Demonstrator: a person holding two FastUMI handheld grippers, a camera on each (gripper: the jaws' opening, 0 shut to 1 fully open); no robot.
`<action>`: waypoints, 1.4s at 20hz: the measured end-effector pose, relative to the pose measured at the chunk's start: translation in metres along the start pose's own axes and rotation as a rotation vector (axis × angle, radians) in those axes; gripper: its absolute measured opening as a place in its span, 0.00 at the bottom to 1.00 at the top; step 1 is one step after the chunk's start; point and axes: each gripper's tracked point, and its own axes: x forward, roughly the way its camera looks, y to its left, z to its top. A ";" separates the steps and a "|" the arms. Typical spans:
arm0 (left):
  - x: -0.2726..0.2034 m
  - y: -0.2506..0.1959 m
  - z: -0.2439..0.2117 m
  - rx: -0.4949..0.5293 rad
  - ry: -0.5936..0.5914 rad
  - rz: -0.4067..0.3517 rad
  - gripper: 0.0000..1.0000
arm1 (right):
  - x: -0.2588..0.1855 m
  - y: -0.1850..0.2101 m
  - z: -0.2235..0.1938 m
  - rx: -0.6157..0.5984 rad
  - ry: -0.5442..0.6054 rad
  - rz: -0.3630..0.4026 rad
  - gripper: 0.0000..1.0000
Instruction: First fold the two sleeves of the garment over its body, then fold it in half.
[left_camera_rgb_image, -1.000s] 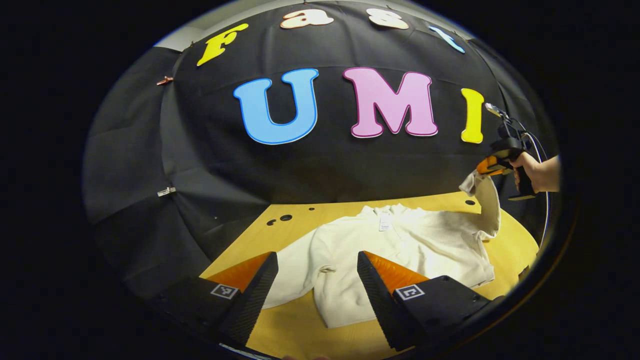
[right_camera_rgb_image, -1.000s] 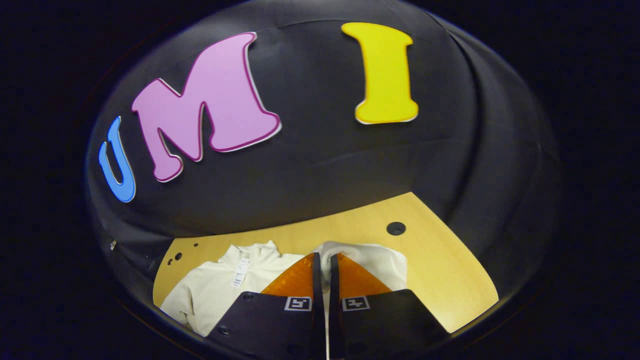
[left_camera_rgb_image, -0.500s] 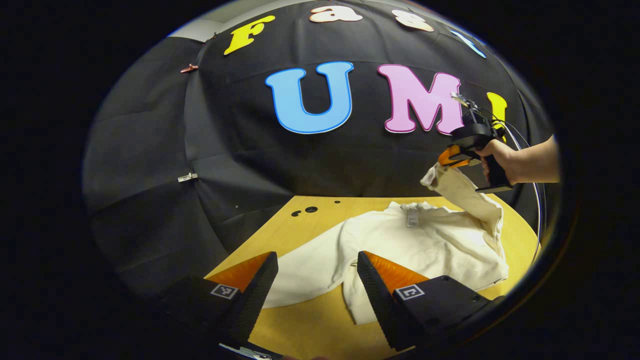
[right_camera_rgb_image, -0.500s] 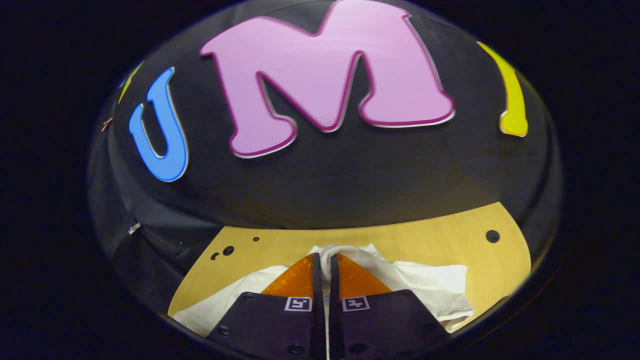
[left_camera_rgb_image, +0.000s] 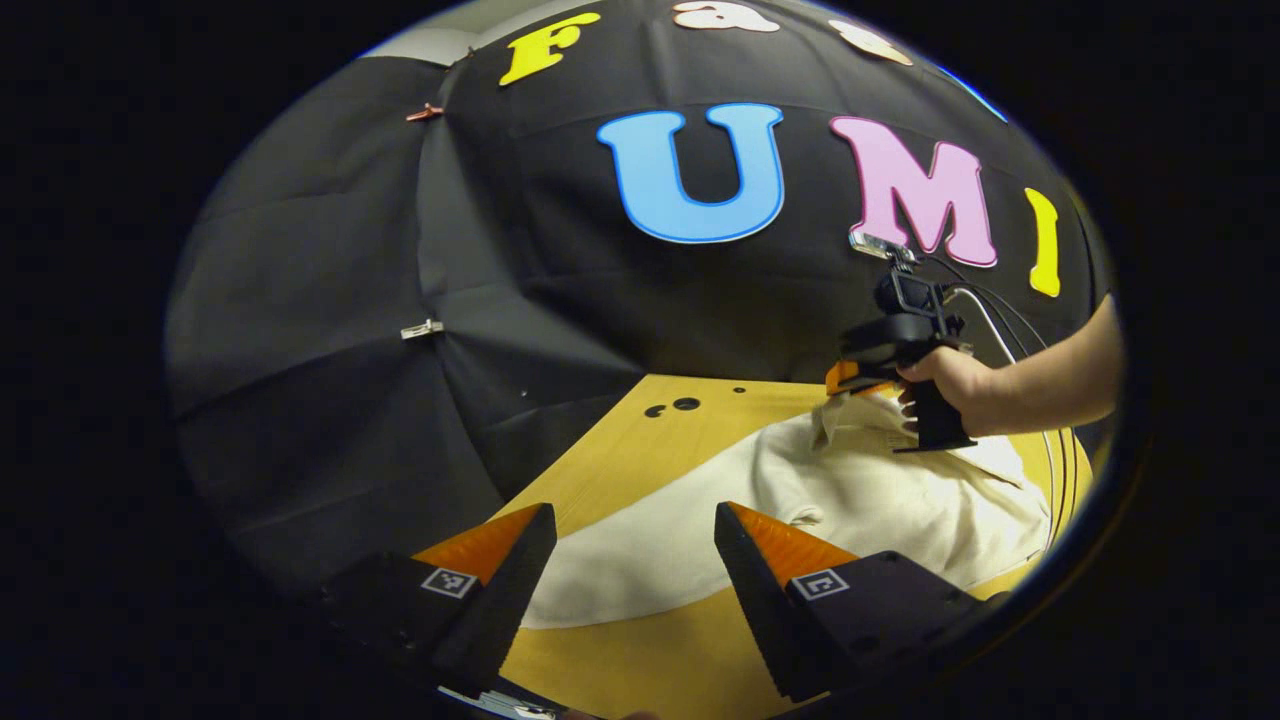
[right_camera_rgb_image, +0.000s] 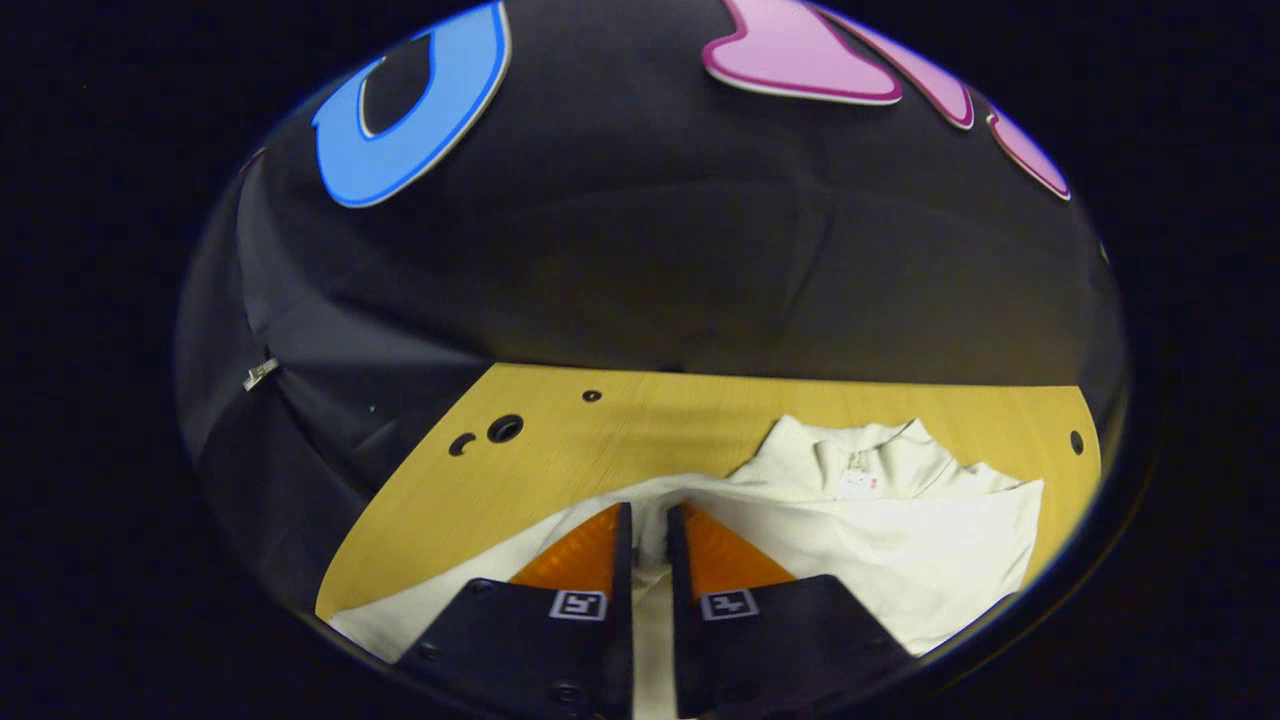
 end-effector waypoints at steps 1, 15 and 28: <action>0.002 0.008 -0.003 -0.003 0.005 0.016 0.98 | 0.000 0.006 -0.011 -0.002 0.016 0.015 0.32; 0.036 0.118 -0.109 -0.142 0.201 0.258 0.98 | -0.134 -0.178 0.013 0.065 -0.143 -0.228 0.99; 0.069 0.118 -0.175 -0.192 0.336 0.275 0.98 | -0.317 -0.379 -0.048 0.219 -0.162 -0.561 0.99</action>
